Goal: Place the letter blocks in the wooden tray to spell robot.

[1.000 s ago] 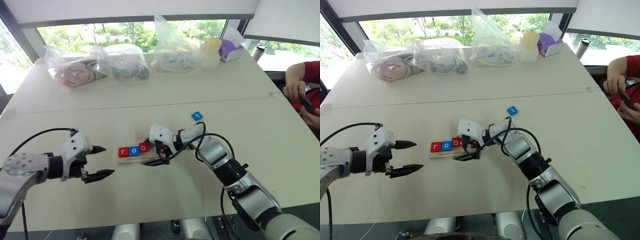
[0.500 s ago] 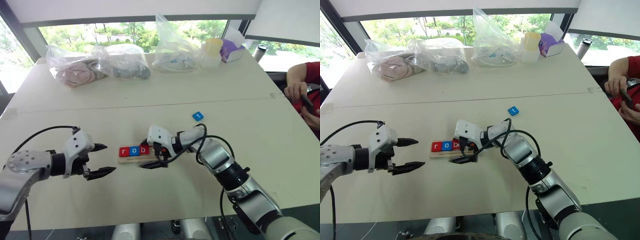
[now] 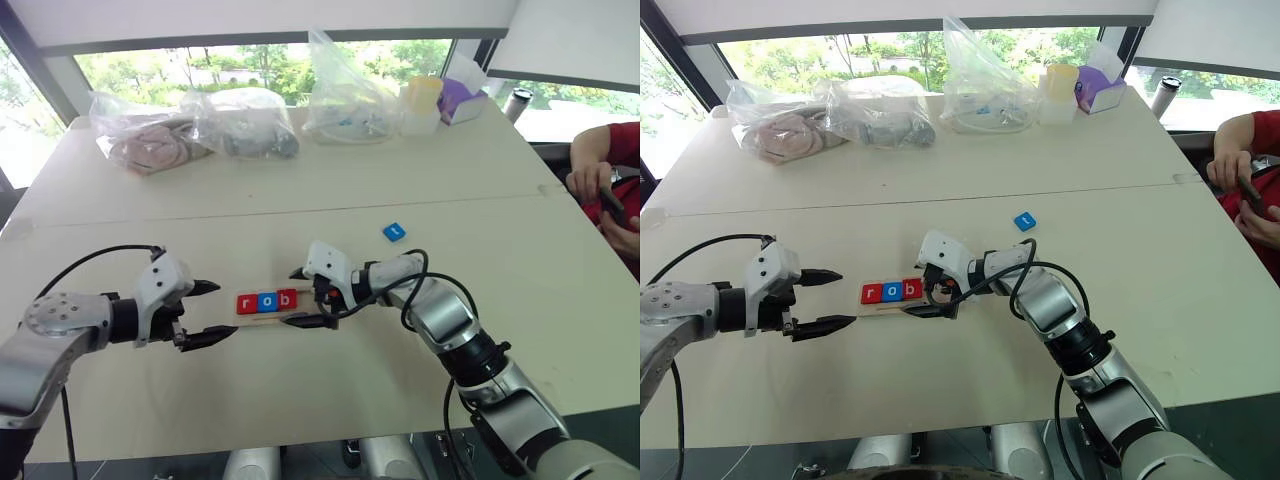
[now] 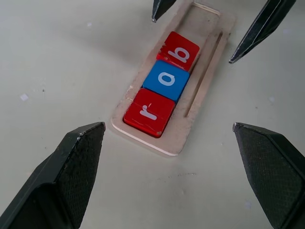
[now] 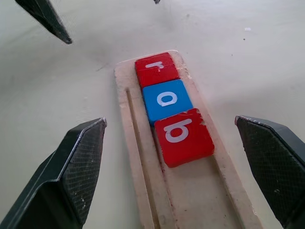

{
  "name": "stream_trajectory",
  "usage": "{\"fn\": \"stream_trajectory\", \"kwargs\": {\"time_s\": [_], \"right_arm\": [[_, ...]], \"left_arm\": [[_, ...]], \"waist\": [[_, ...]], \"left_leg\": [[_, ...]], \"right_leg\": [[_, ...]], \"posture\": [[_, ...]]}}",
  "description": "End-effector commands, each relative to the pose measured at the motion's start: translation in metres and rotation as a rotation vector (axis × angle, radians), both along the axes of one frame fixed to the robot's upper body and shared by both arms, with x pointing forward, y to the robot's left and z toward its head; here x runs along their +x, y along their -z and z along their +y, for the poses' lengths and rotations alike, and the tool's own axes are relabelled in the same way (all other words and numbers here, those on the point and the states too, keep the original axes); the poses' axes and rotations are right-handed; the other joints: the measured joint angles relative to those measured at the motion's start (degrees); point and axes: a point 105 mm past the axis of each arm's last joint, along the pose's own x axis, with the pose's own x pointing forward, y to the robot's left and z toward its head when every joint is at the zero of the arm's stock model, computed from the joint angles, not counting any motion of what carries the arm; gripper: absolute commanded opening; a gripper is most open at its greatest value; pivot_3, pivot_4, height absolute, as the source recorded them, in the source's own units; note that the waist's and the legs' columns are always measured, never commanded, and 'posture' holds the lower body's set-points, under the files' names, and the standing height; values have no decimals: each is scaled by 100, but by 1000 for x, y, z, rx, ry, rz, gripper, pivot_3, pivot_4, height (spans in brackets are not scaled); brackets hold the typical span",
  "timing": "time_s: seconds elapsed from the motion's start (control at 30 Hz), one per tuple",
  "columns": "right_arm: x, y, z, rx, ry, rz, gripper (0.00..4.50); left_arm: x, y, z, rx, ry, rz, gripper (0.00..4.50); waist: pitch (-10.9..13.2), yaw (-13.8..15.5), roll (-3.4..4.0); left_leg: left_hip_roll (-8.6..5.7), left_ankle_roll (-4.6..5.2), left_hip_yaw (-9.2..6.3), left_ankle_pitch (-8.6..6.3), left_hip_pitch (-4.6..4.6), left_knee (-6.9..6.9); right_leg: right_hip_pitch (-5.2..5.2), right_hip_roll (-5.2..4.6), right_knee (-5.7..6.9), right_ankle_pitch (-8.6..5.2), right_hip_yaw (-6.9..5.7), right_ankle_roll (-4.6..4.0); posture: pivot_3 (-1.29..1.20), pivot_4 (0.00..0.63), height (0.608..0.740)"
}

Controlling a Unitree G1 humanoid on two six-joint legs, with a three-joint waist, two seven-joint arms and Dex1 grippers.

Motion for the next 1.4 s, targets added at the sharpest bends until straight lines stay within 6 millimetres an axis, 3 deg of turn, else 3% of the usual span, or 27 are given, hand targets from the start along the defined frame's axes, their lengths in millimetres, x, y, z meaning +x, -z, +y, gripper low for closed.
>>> {"fn": "stream_trajectory", "kwargs": {"time_s": [0.03, 0.23, 0.43, 0.5, 0.6, 0.67, 0.8, 0.87, 0.97, 1.17, 1.4], "right_arm": [[-6, -2, 9, 16, -47, -13, 4448], [-18, 11, 10, 3, -89, 42, 4448], [-7, 3, 10, 24, -43, -8, 4448], [7, -7, 8, 42, 15, -76, 4448], [33, -38, -5, 121, 169, -182, 4448], [40, -49, -14, 150, 231, -205, 4448], [46, -70, -56, 240, 485, -165, 4448], [46, -63, -87, 206, 688, -136, 4448], [23, -46, -116, 168, 898, -74, 4448], [-6, -22, -116, 124, 949, -2, 4448], [-4, 2, -117, 74, 931, 32, 4448]], "left_arm": [[1, -4, -1, 4, 17, -20, 4500], [0, -3, -1, 3, 14, -18, 4500], [0, -3, -1, 0, 11, -19, 4500], [1, -3, -1, 0, 10, -22, 4500], [2, -6, -3, -13, 7, -40, 4500], [1, -8, -5, -28, 9, -44, 4500], [1, -26, -15, -109, 22, -66, 4500], [0, -36, -22, -150, 34, -71, 4500], [1, -46, -35, -196, 71, -72, 4500], [6, -48, -48, -232, 98, -56, 4500], [14, -44, -49, -225, 105, -49, 4500]], "waist": [[0, 0, 0], [0, 4, 0], [0, 3, -1], [0, -2, -1], [0, 4, 0], [0, 8, 0], [-1, 63, -2], [-2, 51, -3], [-2, 60, -3], [0, -135, 0], [-1, -137, -1]], "left_leg": [[0, 0, 0, 0, 0, 0], [0, 0, -1, 0, -1, 0], [0, 0, -1, 0, 0, 0], [0, 0, -1, 0, 0, 0], [0, 0, -1, 0, -1, 0], [0, -1, -1, 0, -2, 0], [-1, -1, -11, 0, -10, 0], [-2, -1, -12, 0, -13, 0], [-9, -1, -13, 0, -11, 0], [-8, -5, -9, 3, 2, -3], [-7, -5, -12, 3, 6, -2]], "right_leg": [[0, 0, 0, 1, 0, 1], [0, -1, 0, 1, 0, 1], [0, -1, 0, 0, 0, 0], [0, 0, 0, 0, 0, 0], [0, 0, 0, 1, 0, 0], [0, -1, 0, 3, 0, 4], [0, -5, -3, 3, -2, 16], [0, -9, -4, 4, -2, 21], [1, -10, -4, 4, -1, 22], [2, 0, 0, -9, 5, 14], [6, 10, -1, -9, 7, 11]], "posture": [[0, 150, 740], [0, 150, 740], [0, 150, 740], [0, 150, 740], [0, 150, 740], [0, 150, 740], [0, 150, 740], [0, 150, 740], [0, 150, 740], [0, 150, 740], [0, 150, 740]]}}
